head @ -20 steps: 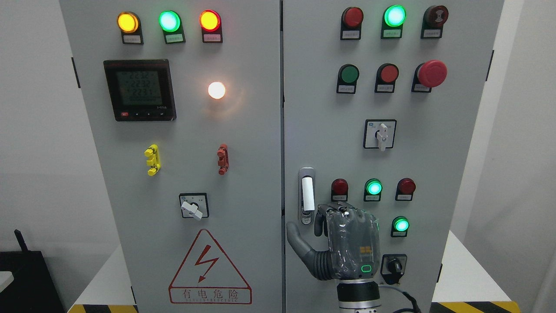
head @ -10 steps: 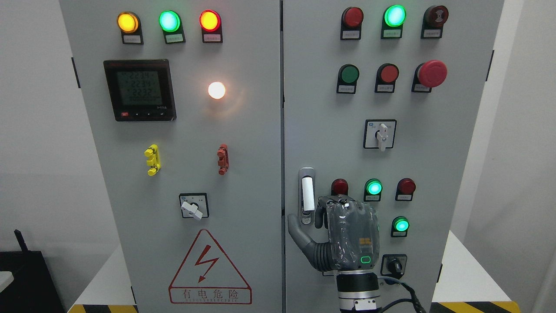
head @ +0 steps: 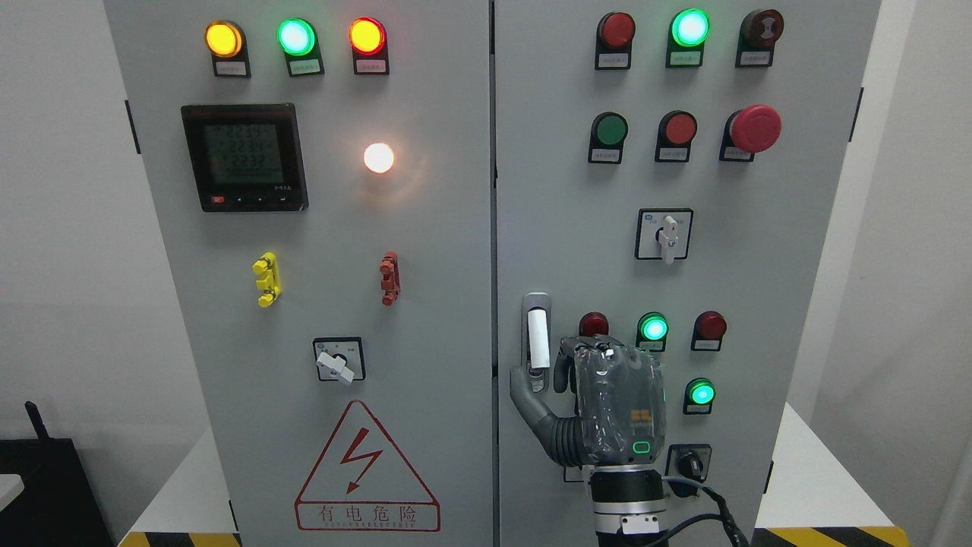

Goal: Release door handle

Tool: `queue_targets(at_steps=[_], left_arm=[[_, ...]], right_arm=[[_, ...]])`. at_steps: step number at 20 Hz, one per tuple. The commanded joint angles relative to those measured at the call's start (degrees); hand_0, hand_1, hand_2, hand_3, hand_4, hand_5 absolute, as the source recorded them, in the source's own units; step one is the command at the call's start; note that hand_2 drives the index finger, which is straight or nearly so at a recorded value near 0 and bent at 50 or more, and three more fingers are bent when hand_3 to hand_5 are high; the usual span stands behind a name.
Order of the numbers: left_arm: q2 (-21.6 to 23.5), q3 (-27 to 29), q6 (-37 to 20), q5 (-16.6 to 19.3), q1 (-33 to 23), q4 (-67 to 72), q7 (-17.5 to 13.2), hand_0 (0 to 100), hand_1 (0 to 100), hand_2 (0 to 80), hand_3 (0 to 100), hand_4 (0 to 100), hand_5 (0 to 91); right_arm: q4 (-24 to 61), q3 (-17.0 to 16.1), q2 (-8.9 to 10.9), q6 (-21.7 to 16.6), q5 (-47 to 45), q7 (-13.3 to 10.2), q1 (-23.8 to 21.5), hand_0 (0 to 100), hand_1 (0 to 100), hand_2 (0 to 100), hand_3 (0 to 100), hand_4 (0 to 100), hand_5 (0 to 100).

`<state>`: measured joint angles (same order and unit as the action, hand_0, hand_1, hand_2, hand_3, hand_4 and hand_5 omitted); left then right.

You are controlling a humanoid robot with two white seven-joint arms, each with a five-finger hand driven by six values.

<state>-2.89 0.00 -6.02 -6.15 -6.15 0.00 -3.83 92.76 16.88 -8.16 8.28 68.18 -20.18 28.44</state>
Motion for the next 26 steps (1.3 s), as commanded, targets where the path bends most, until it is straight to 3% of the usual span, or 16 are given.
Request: queue_targets(at_steps=[1,26], left_arm=[[0.0,-0.8,0.0,0.0,0.0,1.1,0.0,12,39,0.0,0,0,0.0],[0.0,-0.8,0.0,0.0,0.0,1.1,0.0,12,39,0.0,0,0,0.0]], right_arm=[[-1.1,-1.2,-0.01,0.0,-0.1,-0.1,0.2,28,59,88,100,91,100],[-0.6,-3.0,-0.10,-0.1,-1.7,-0.7,0.1,39,57,89,100,91,100]])
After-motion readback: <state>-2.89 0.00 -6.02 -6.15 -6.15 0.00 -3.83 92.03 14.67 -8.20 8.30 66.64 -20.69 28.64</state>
